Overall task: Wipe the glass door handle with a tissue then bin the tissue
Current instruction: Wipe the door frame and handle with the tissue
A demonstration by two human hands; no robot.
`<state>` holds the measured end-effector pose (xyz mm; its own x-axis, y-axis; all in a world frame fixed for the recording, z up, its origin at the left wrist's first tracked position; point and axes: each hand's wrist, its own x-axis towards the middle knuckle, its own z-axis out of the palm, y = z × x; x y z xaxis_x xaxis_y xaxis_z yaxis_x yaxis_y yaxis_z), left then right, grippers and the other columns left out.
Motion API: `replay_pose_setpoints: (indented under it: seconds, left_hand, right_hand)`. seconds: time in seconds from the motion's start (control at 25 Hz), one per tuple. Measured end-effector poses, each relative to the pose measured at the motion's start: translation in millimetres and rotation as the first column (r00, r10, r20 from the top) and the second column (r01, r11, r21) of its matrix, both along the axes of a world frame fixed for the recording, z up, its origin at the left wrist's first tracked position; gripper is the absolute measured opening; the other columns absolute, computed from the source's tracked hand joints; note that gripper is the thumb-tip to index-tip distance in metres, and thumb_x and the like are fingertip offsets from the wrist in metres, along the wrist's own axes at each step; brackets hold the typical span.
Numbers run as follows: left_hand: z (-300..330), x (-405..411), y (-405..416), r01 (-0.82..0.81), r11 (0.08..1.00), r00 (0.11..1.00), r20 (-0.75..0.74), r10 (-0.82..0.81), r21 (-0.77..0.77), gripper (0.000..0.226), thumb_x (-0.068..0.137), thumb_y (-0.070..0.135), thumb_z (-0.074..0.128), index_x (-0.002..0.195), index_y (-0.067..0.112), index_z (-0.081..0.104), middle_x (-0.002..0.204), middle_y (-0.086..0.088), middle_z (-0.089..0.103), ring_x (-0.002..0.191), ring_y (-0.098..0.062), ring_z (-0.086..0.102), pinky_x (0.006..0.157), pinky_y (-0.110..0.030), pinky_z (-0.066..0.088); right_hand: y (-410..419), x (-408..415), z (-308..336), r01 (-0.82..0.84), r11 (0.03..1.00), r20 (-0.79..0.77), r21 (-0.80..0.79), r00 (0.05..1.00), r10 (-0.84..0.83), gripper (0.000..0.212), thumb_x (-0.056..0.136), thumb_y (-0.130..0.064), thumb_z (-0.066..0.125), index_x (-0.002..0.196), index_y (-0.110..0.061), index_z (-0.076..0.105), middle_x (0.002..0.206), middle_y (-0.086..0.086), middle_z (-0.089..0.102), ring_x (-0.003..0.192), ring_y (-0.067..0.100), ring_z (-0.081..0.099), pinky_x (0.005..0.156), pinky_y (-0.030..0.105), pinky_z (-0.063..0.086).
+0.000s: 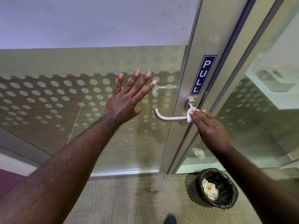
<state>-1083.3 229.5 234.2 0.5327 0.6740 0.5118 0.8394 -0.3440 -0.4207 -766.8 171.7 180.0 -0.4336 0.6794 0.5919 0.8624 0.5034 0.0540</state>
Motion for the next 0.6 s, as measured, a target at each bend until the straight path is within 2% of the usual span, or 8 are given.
replay_pose_setpoints:
  seconds: [0.04,0.08,0.16,0.2,0.24,0.28,0.44,0.6]
  left_hand:
    - [0,0,0,-0.002,1.0,1.0,0.005,0.002,0.006,0.134,0.067,0.038,0.085,0.157,0.032,-0.014,0.163,0.01,-0.018,0.15,-0.018,-0.025,0.118,-0.05,-0.019]
    - [0,1,-1,-0.003,1.0,1.0,0.012,0.003,0.012,0.134,0.067,0.038,0.085,0.157,0.032,-0.013,0.163,0.009,-0.016,0.151,-0.018,-0.024,0.118,-0.049,-0.02]
    - [-1,1,-2,0.001,1.0,1.0,0.024,-0.002,0.024,0.134,0.065,0.039,0.086,0.158,0.032,-0.01,0.164,0.009,-0.011,0.152,-0.018,-0.021,0.119,-0.049,-0.02]
    - [-1,1,-2,0.006,1.0,1.0,0.027,-0.007,0.028,0.134,0.065,0.039,0.086,0.158,0.032,-0.009,0.165,0.009,-0.01,0.152,-0.018,-0.02,0.119,-0.049,-0.02]
    - [-1,1,-1,0.008,1.0,0.999,0.03,-0.009,0.026,0.134,0.065,0.039,0.087,0.158,0.032,-0.008,0.165,0.008,-0.012,0.152,-0.018,-0.019,0.119,-0.049,-0.02]
    - [-1,1,-1,0.008,1.0,0.999,0.034,-0.009,0.024,0.133,0.065,0.039,0.087,0.159,0.032,-0.008,0.166,0.007,-0.015,0.152,-0.018,-0.019,0.119,-0.049,-0.02]
    - [-3,2,0,0.008,1.0,0.999,0.05,-0.009,0.014,0.133,0.064,0.04,0.086,0.159,0.032,-0.007,0.165,0.008,-0.023,0.153,-0.019,-0.017,0.119,-0.049,-0.02]
    - [-3,2,-1,0.011,1.0,0.998,0.055,-0.012,0.014,0.132,0.065,0.039,0.086,0.159,0.032,-0.008,0.165,0.009,-0.023,0.153,-0.019,-0.018,0.119,-0.049,-0.02]
  right_hand:
    - [-7,-4,-2,0.106,0.994,-0.199,-0.036,0.974,-0.111,0.039,0.086,0.002,0.057,0.124,-0.005,0.061,0.12,0.014,0.067,0.106,0.026,0.065,0.099,0.033,0.043]
    - [-13,-13,-4,0.177,0.974,-0.455,-0.138,0.863,-0.221,0.032,0.089,-0.001,0.06,0.12,-0.009,0.065,0.11,0.007,0.072,0.096,0.021,0.067,0.091,0.022,0.046]
    - [-15,-33,-2,0.032,0.915,-0.857,-0.402,0.338,-0.388,0.018,0.094,-0.009,0.058,0.108,-0.012,0.069,0.088,-0.004,0.072,0.082,0.015,0.063,0.074,0.013,0.047]
    - [-11,-42,1,-0.153,0.882,-0.894,-0.446,0.027,-0.448,0.016,0.096,-0.009,0.054,0.099,-0.008,0.07,0.079,0.0,0.069,0.079,0.017,0.059,0.069,0.017,0.047]
    - [-7,-50,4,-0.309,0.847,-0.84,-0.433,-0.201,-0.503,0.019,0.097,-0.007,0.051,0.089,-0.004,0.068,0.077,0.009,0.065,0.077,0.02,0.056,0.067,0.023,0.048]
    - [-4,-55,9,-0.421,0.811,-0.759,-0.407,-0.338,-0.556,0.022,0.097,-0.002,0.048,0.084,-0.002,0.065,0.08,0.015,0.062,0.076,0.023,0.055,0.066,0.028,0.048]
    - [5,-56,27,-0.598,0.76,-0.525,-0.254,-0.575,-0.627,0.025,0.09,0.01,0.038,0.083,0.004,0.062,0.077,0.015,0.073,0.07,0.022,0.07,0.069,0.03,0.053]
    - [6,-54,26,-0.578,0.801,-0.379,-0.157,-0.714,-0.589,0.019,0.092,-0.002,0.042,0.092,0.002,0.06,0.089,0.017,0.07,0.085,0.029,0.069,0.094,0.046,0.05]
